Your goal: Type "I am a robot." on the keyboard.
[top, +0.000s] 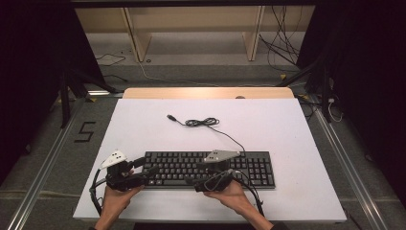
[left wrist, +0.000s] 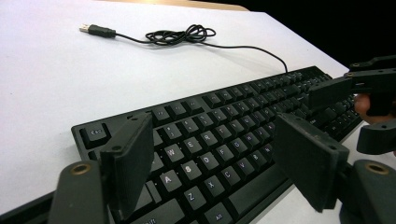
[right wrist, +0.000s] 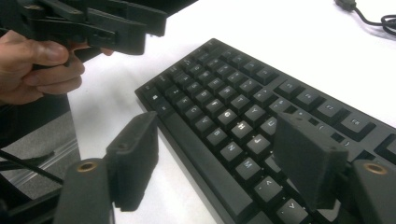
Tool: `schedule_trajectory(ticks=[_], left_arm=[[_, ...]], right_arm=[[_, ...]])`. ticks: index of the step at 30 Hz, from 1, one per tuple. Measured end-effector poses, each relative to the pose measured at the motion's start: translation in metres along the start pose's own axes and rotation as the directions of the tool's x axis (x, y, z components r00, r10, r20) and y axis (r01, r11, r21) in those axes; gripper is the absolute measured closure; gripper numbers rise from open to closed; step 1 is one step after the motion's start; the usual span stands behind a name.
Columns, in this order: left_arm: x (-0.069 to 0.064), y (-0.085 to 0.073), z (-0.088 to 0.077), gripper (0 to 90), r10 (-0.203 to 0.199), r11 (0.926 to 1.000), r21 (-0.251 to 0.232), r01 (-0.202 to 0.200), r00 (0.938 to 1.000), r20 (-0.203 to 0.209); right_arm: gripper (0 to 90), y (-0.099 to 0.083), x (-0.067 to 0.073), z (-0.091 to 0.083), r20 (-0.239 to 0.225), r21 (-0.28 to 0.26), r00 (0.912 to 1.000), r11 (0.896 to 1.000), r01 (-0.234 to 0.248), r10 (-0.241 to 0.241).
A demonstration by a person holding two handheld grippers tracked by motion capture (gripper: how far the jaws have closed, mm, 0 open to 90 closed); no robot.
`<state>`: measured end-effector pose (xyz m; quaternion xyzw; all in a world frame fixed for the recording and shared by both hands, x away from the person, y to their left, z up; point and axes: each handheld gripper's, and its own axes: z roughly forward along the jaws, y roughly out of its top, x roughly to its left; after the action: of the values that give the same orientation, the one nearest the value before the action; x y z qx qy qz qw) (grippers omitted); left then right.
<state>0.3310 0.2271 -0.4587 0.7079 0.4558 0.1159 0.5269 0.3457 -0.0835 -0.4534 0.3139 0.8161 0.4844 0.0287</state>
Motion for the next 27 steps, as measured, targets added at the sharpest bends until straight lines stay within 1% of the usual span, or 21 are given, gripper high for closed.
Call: schedule_trajectory(ticks=[2, 9, 11, 14, 27], left_arm=[[0.0000, -0.0002, 0.0006, 28.9, 0.000, 1.0000, 0.001, 0.000, 1.0000, 0.000], [0.0003, -0.0002, 0.0009, 28.9, 0.000, 1.0000, 0.002, 0.000, 1.0000, -0.001], [0.0002, -0.0002, 0.0009, 29.0, 0.001, 1.0000, 0.001, -0.001, 1.0000, 0.000], [-0.0001, -0.0003, 0.0011, 28.9, 0.001, 1.0000, 0.002, -0.001, 1.0000, -0.001], [0.0000, -0.0003, 0.0012, 29.1, 0.001, 1.0000, 0.001, -0.001, 1.0000, 0.001]], right_arm=[[35.0, -0.0002, 0.0015, 0.0002, 0.004, -0.003, 1.0000, 1.000, 0.009, -0.009], [50.6, -0.0020, 0.0028, 0.0013, 0.004, 0.012, 0.9998, 1.000, 0.018, -0.018], [55.1, -0.0026, 0.0034, 0.0021, 0.013, 0.025, 0.9997, 1.000, 0.019, -0.019], [60.3, -0.0039, 0.0035, 0.0032, 0.015, 0.028, 0.9996, 0.999, 0.024, -0.024], [74.9, -0.0065, 0.0044, 0.0069, 0.012, 0.050, 0.9995, 0.998, 0.030, -0.031]])
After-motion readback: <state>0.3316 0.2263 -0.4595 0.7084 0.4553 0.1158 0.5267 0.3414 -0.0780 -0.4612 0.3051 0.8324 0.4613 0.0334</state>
